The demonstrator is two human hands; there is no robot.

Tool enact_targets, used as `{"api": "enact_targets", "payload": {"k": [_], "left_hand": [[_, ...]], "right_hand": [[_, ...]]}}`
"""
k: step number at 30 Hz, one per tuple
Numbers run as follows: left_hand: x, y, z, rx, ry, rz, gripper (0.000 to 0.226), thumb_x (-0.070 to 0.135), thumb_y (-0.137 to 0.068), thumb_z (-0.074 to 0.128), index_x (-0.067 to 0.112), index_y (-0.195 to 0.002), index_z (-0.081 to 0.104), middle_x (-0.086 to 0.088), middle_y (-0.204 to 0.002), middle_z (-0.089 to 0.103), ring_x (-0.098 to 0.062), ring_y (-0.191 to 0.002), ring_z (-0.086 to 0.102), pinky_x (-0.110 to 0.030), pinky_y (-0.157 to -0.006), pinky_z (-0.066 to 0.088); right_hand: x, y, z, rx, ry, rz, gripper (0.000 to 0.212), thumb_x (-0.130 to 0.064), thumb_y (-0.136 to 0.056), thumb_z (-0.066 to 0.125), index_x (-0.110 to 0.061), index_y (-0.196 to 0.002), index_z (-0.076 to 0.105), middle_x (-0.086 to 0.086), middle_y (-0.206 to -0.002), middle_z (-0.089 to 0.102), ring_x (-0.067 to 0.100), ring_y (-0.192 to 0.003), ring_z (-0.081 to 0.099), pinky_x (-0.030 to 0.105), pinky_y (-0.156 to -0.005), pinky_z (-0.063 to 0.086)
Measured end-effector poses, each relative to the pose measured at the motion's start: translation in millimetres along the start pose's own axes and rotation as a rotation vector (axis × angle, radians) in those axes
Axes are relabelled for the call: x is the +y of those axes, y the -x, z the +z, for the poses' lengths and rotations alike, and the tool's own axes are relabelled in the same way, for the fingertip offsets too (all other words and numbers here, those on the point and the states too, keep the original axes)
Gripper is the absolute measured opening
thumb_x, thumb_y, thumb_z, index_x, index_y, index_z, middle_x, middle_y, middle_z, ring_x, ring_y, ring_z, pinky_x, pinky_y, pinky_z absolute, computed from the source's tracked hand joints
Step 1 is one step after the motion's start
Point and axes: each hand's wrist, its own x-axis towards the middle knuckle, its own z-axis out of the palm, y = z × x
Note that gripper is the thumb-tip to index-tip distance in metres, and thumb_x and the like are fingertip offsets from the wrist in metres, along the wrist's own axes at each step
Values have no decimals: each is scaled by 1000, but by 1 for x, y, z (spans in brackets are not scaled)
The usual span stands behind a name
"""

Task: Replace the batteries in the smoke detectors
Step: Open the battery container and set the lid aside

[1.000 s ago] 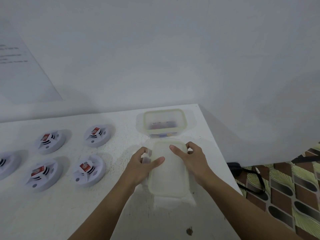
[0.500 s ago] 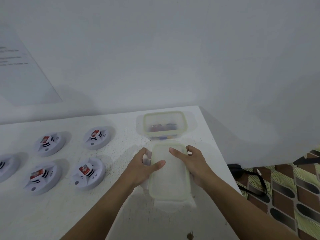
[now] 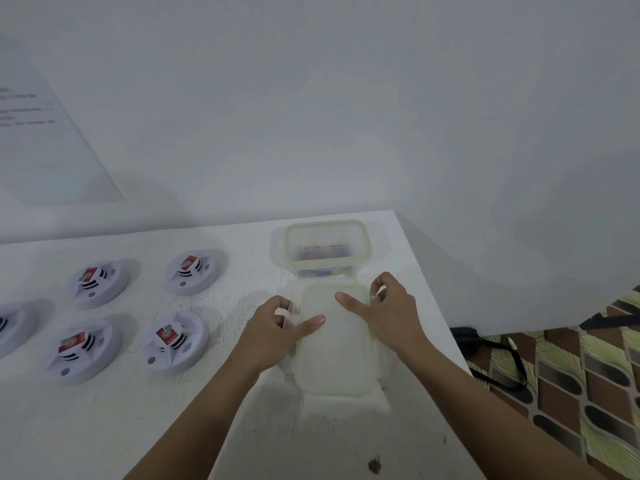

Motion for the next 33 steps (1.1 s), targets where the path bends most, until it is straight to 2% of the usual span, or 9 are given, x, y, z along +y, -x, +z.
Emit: {"api": "enact_targets", "payload": {"k": [5, 9, 12, 15, 19, 23, 27, 29, 33], "left_hand": [[1, -16, -13, -25, -208, 101, 41, 63, -68, 80, 35, -92, 61, -6, -86, 70, -28, -80, 70, -44, -79, 60], [12, -24, -14, -51, -425, 184, 38, 60, -79, 73, 35, -103, 57, -9, -95, 66, -12, -71, 55, -31, -74, 48], [22, -25, -11, -122, -459, 183, 39, 57, -82, 72, 34, -110, 57, 5, -90, 58, -5, -74, 53, -30, -74, 45], [26, -27, -11, -176, -363, 114, 45, 52, -82, 75, 31, -117, 57, 9, -98, 60, -12, -86, 62, -30, -77, 54], [12, -9, -23, -114, -304, 53, 46, 62, -80, 68, 25, -108, 63, 7, -107, 65, -13, -99, 64, -29, -84, 53], [-2, 33, -35, -153, -278, -52, 49, 70, -74, 62, 33, -105, 56, 5, -102, 68, -10, -80, 69, -27, -69, 57], [-6, 51, -36, -165, -130, -105, 41, 49, -81, 75, 28, -109, 54, -4, -102, 71, -19, -71, 74, -29, -64, 61], [-6, 50, -34, -110, -41, -83, 37, 37, -81, 80, 26, -109, 57, -11, -99, 70, -23, -69, 74, -35, -66, 63], [-5, 35, -32, 84, -21, -15, 31, 33, -79, 83, 28, -104, 65, -7, -93, 65, -18, -60, 70, -28, -60, 58]], "right_hand": [[-8, 0, -12, -221, 28, 25, 60, -60, -75, 80, -23, -112, 51, 0, -73, 60, 7, -45, 53, 18, -42, 40], [-6, -6, -15, -248, 69, 27, 54, -60, -73, 80, -23, -105, 56, 1, -84, 60, 15, -68, 58, 26, -60, 47], [-6, -10, -15, -265, -68, 81, 50, -44, -72, 86, -19, -95, 48, 1, -91, 53, 17, -77, 53, 28, -68, 44], [-7, -7, -12, -239, -178, 101, 42, -31, -76, 85, -17, -94, 48, 3, -96, 58, 18, -82, 56, 26, -69, 44], [-4, 1, -10, -128, -133, 30, 38, -30, -80, 82, -16, -88, 47, -3, -82, 47, 13, -69, 44, 23, -62, 36], [0, 4, -14, -192, -159, 54, 27, -31, -84, 79, -19, -89, 54, -8, -80, 44, 9, -70, 45, 23, -64, 35], [3, 11, -12, -158, -186, -20, 38, -22, -86, 76, -20, -75, 39, -7, -76, 37, 13, -69, 36, 24, -65, 32], [4, 13, -12, -144, -237, -34, 42, -18, -85, 76, -20, -74, 35, -6, -76, 36, 13, -69, 34, 25, -66, 31], [4, 13, -16, -92, -287, -30, 39, -16, -86, 74, -17, -74, 38, -4, -75, 40, 14, -69, 37, 26, -66, 34]]}}
